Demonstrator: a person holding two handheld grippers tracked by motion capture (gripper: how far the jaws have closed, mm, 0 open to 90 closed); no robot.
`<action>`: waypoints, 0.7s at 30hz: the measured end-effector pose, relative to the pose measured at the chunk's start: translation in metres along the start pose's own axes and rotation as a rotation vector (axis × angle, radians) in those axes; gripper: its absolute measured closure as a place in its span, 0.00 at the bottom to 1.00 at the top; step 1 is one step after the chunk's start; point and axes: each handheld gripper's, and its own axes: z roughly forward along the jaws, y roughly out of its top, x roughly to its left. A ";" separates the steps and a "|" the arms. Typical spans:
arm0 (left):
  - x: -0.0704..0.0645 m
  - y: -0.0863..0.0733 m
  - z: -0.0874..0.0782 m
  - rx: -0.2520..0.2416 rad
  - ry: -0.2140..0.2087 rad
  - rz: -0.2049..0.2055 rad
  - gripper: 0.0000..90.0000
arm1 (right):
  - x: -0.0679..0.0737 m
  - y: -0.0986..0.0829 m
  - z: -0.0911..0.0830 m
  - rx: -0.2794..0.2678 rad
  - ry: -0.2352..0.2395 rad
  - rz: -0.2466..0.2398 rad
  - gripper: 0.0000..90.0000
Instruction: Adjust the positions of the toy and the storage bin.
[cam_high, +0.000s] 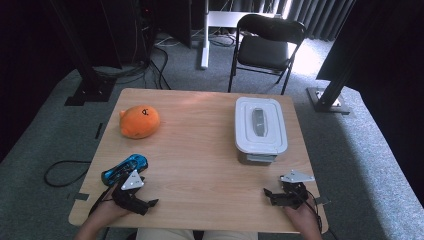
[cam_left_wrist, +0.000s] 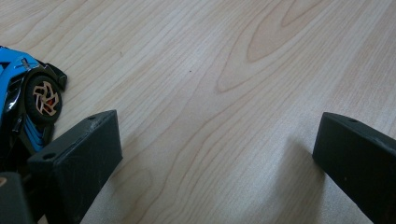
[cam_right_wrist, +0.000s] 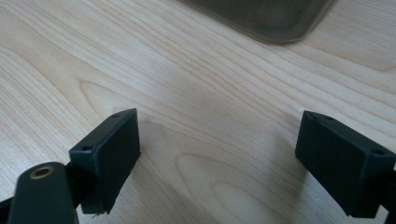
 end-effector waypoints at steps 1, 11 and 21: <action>0.000 0.000 0.000 0.000 0.000 0.000 0.02 | 0.000 0.000 0.000 0.000 0.001 -0.001 0.15; 0.001 -0.001 -0.001 0.004 0.011 -0.008 0.02 | 0.001 -0.001 -0.001 -0.003 0.004 0.001 0.16; 0.004 0.004 -0.010 0.003 0.005 -0.016 0.02 | 0.001 -0.001 -0.001 -0.003 0.005 -0.001 0.16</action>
